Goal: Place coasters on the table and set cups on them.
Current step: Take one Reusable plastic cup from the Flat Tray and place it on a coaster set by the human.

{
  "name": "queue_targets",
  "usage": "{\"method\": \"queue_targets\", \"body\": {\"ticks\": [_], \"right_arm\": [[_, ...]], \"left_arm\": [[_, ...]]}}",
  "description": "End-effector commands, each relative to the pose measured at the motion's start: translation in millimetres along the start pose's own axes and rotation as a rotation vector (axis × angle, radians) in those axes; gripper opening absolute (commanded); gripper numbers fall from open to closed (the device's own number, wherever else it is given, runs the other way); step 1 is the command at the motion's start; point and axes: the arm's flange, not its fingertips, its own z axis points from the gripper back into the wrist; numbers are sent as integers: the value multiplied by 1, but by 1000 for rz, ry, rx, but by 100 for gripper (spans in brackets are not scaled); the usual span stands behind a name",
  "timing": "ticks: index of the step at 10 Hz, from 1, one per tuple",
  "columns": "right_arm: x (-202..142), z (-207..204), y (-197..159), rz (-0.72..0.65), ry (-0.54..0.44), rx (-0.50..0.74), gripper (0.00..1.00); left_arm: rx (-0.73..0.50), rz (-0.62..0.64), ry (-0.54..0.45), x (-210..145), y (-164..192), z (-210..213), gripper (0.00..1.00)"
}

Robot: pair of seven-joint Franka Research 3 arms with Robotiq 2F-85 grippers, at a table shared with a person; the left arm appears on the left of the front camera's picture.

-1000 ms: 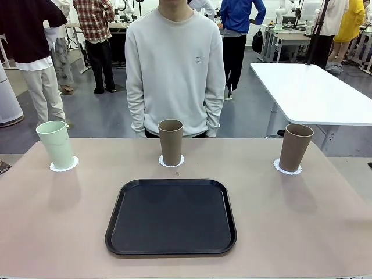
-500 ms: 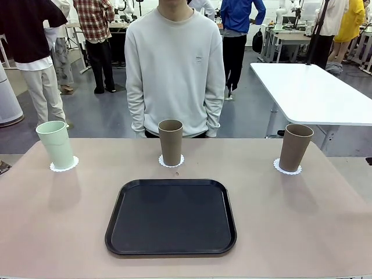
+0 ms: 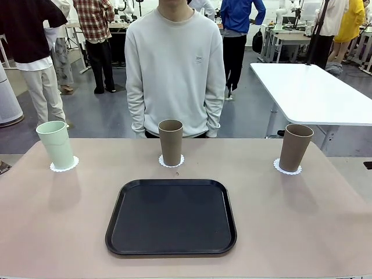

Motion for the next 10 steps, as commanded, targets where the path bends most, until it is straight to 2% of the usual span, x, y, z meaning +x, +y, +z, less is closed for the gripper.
{"method": "queue_targets", "body": {"ticks": [1, 10], "right_arm": [[-1, 1, 2, 5, 6, 13, 100], [-1, 1, 2, 5, 6, 13, 100]], "left_arm": [[7, 5, -5, 0, -3, 1, 100], [7, 5, -5, 0, -3, 1, 100]]}}
